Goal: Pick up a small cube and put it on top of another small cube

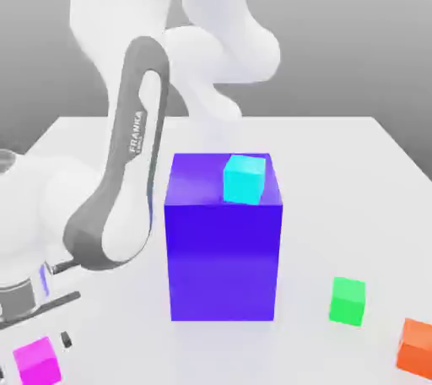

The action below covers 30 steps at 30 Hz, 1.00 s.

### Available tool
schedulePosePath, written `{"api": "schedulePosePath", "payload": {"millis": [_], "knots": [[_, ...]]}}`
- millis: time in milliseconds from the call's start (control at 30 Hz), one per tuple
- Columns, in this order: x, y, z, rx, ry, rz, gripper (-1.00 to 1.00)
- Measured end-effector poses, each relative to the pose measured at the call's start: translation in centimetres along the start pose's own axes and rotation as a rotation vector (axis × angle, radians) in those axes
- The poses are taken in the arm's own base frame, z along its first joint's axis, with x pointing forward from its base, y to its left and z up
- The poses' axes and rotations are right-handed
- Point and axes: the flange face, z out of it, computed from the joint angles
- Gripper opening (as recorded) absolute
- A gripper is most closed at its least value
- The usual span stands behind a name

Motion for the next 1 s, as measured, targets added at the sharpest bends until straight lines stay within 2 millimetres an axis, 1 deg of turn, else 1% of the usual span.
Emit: {"api": "schedulePosePath", "payload": {"millis": [100, 133, 167, 200, 267, 300, 333, 400, 500, 567, 667, 767, 833, 867, 933, 1000], "knots": [[0.0, 0.0, 0.0, 0.001, -0.002, 0.0, -1.0], [-0.1, 0.0, 0.5, 0.002, -0.002, 0.0, -1.0], [0.0, 0.0, 0.0, 0.001, -0.001, 0.0, -1.0], [0.0, 0.0, -1.1, 0.0, -0.001, -0.001, -1.0], [0.0, 0.0, -3.9, 0.0, -0.001, -0.001, -1.0], [0.3, -0.3, -4.9, -0.003, -0.002, -0.008, -1.0], [1.1, -1.3, -5.2, -0.012, -0.004, -0.034, -1.0], [2.1, -6.2, -5.6, -0.021, -0.01, -0.129, -1.0], [2.0, -13.8, -6.3, -0.027, -0.013, -0.277, -1.0], [1.2, -18.7, -6.9, -0.031, -0.012, -0.376, -1.0], [-1.2, -25.9, -7.9, -0.036, -0.005, -0.53, -1.0], [-4.7, -33.0, -9.0, -0.043, 0.009, -0.696, -1.0], [-8.3, -37.5, -9.9, -0.043, 0.018, -0.818, -1.0], [-10.7, -39.5, -10.3, -0.04, 0.02, -0.884, -1.0], [-15.3, -42.6, -10.9, -0.029, 0.019, -1.001, -1.0], [-19.3, -44.2, -11.2, -0.015, 0.012, -1.09, -1.0]]}}
